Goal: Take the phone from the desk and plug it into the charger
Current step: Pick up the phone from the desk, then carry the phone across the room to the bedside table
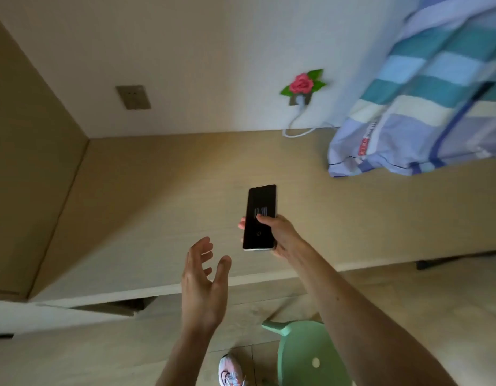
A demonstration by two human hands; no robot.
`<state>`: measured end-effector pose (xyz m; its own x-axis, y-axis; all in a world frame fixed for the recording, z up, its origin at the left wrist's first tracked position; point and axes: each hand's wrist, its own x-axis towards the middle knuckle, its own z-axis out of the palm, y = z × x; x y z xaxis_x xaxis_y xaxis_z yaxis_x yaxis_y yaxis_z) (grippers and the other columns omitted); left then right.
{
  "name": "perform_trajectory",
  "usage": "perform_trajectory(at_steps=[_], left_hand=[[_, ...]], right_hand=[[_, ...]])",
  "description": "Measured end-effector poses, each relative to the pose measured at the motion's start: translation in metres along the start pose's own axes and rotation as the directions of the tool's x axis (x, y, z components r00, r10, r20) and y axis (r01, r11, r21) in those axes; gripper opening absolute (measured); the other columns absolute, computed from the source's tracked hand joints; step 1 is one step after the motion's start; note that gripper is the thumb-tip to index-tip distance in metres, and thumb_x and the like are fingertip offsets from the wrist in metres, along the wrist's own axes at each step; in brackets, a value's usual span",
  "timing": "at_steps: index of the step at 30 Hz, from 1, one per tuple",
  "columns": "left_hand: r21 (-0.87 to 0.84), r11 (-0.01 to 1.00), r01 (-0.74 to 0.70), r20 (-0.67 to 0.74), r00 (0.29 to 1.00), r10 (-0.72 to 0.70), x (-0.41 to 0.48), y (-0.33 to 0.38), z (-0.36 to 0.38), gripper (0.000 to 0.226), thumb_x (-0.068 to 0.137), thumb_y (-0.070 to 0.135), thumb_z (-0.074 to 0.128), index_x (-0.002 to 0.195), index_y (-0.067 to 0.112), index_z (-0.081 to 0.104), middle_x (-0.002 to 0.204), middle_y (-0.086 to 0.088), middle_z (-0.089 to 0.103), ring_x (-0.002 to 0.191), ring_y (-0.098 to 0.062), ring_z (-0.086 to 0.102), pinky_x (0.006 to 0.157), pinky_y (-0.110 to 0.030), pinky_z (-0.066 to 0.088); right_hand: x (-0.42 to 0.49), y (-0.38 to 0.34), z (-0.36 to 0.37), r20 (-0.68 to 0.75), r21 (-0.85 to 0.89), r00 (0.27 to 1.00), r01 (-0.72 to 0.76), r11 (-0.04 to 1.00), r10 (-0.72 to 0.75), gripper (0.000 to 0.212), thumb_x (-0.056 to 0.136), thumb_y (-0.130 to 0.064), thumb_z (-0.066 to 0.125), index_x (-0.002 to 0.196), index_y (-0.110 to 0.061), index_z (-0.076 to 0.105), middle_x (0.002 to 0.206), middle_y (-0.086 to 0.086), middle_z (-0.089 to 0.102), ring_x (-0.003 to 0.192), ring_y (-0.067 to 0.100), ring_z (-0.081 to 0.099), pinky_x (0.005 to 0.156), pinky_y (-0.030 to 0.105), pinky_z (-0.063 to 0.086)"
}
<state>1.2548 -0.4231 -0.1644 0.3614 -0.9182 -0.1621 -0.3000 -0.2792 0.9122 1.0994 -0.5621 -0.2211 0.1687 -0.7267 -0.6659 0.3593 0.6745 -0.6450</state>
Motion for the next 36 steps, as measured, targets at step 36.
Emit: perform_trajectory(at_steps=[36], left_hand=[[-0.243, 0.901, -0.359, 0.835, 0.395, 0.383, -0.557, 0.208, 0.506, 0.038, 0.093, 0.036, 0.061, 0.129, 0.026, 0.057, 0.125, 0.007, 0.063, 0.116, -0.008, 0.058, 0.089, -0.021, 0.044]], right_hand=[[-0.615, 0.062, -0.649, -0.880, 0.180, 0.451, 0.602, 0.778, -0.146, 0.060, 0.086, -0.061, 0.069, 0.111, -0.006, 0.064, 0.095, 0.011, 0.066, 0.084, 0.024, 0.067, 0.075, 0.035, 0.058]])
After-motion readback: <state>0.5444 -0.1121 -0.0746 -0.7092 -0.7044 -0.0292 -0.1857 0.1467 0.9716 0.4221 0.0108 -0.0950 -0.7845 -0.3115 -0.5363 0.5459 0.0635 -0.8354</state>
